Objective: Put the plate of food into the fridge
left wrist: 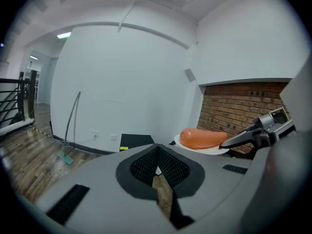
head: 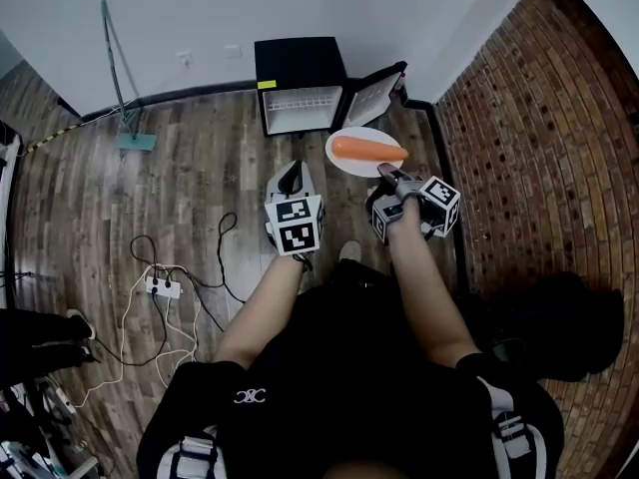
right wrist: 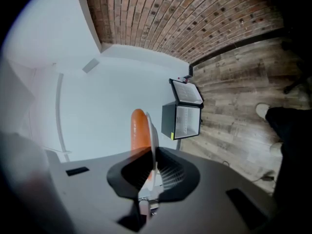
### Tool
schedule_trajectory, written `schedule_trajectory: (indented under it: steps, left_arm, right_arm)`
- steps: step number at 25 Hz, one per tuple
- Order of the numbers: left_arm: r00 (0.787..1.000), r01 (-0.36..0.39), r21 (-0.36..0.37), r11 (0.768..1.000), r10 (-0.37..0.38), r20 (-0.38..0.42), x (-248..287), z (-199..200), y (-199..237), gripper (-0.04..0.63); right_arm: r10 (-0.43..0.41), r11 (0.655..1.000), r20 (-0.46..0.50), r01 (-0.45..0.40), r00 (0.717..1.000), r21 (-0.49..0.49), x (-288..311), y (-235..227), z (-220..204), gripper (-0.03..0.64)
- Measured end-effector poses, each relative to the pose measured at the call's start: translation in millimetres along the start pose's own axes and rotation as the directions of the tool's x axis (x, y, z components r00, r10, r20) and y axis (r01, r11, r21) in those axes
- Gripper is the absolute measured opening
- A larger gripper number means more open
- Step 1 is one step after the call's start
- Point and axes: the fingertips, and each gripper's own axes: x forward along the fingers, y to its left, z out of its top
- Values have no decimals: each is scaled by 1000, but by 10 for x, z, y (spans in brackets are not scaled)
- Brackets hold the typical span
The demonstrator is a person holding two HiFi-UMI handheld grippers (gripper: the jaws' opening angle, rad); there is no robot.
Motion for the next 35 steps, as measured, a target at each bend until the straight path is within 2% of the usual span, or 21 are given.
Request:
schedule_trajectory:
  steps: [7,12,18,25,29,35]
  left_arm:
    - [1000,-16,34,999,17,-14,330,98,66,-2]
    - [998,-60,67,996,60,-11,798,331,68,-2]
    - [995,-103,52,993,103,-1,1399,667,-94,-2]
    - [990,-110,100,989,118,-81,2013,610,-357,-2]
    - [987,-117,126,985,130,-98,2277,604,-545,-2]
    - [987,-83,172,982,104,-120,2579,621,-719,-2]
  right_arm:
    - [0,1000,-11,0,1000,26,375,5,192,34]
    - [26,1000,-39,-26,999,8,850,221,561,34]
    - [47,999,-86,-50,995,-23,1307,431,1078,34]
    - [24,1000,-109,-24,994,-1,1704,340,1563,34]
    - [13,1000,-148,-12,989,6,1802,222,1732,34]
    - [6,999,-153,0,988,37,1901,86,1861,34]
